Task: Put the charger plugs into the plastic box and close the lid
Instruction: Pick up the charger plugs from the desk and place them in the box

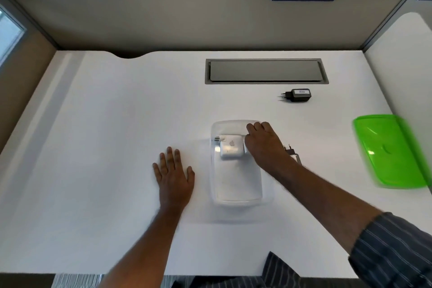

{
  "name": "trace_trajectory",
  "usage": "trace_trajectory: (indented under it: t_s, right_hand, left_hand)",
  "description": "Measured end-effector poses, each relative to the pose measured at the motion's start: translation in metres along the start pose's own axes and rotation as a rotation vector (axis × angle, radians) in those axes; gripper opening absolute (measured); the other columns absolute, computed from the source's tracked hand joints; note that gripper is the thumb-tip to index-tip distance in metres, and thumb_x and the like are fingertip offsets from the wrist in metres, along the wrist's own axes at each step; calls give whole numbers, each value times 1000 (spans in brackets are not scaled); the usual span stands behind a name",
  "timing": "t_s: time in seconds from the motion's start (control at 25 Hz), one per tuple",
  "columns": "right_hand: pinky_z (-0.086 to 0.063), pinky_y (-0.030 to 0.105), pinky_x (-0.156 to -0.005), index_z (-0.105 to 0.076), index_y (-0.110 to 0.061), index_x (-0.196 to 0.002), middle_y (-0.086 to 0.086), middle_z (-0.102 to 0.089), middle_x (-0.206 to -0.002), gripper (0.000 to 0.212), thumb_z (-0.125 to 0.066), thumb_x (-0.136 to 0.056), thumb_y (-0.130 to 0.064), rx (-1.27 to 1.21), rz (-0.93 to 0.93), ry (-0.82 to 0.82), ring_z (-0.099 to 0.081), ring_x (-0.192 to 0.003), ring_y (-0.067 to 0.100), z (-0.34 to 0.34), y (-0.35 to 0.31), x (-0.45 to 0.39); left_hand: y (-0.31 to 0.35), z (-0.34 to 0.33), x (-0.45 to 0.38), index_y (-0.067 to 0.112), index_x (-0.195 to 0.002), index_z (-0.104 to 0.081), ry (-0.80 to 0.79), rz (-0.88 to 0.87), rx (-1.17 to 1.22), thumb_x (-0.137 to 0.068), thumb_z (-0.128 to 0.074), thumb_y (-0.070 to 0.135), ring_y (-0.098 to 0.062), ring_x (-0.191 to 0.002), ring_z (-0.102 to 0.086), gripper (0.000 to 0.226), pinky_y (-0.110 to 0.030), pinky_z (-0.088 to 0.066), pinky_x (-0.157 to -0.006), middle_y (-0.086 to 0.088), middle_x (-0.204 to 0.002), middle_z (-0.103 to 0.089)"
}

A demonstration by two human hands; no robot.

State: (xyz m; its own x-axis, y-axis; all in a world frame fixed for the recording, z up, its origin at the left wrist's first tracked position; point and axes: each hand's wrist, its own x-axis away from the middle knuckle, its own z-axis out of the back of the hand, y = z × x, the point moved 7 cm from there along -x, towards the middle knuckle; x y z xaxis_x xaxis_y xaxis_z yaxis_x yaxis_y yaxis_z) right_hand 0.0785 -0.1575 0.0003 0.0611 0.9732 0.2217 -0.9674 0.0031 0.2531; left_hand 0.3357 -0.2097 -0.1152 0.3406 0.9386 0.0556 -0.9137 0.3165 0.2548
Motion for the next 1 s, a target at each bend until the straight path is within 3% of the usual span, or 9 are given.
trace_trajectory:
  t_s: [0.16, 0.4, 0.56, 0.72, 0.8, 1.0]
  right_hand:
    - [-30, 37, -105, -70, -11, -98, 10, -57, -111, 27, -55, -78, -1, -24, 20, -14, -51, -111, 33, -12, -3, -10]
    - [-33, 39, -104, -72, -11, -92, 10, -59, -105, 25, -55, -76, -1, -35, 27, 20, -53, -105, 34, -13, -3, -10]
    - [-34, 41, -105, -66, -12, -105, 9, -60, -112, 24, -55, -84, -17, -93, -2, 218, -56, -102, 31, 3, 5, 5]
    - [-38, 41, -90, -61, -18, -123, 1, -60, -116, 36, -60, -88, -22, -499, -168, 470, -56, -100, 24, 13, 43, 41]
    - [-40, 42, -90, -61, -17, -125, 3, -61, -118, 36, -62, -89, -18, -630, -248, 436, -58, -102, 26, -4, 61, 59]
    - [-42, 43, -96, -60, -17, -129, 6, -59, -126, 43, -70, -87, -17, -774, -423, 168, -59, -111, 33, -70, 89, 97]
  left_hand:
    - [-3, -1, -1, 11, -161, -26, 42, 21, 15, -98, -41, 41, -35, -158, -18, 70, -57, -10, -128, -12, -170, -22]
    - [-6, -3, -1, 15, -160, -26, 76, 22, 12, -97, -40, 43, -32, -158, -18, 71, -54, -10, -129, -9, -170, -23]
    - [-6, -2, 0, 17, -161, -25, 82, 24, 24, -97, -39, 45, -31, -158, -18, 71, -53, -11, -129, -8, -170, -23]
    - [-8, -3, -1, 17, -161, -23, 65, 26, 25, -97, -36, 46, -30, -159, -15, 72, -54, -11, -129, -8, -171, -21]
    - [-7, -3, -1, 17, -161, -22, 60, 27, 25, -97, -36, 47, -30, -159, -14, 72, -54, -10, -129, -8, -171, -20]
    - [-8, -3, 1, 17, -161, -23, 55, 23, 29, -97, -36, 47, -30, -159, -15, 72, -54, -10, -129, -8, -171, -21]
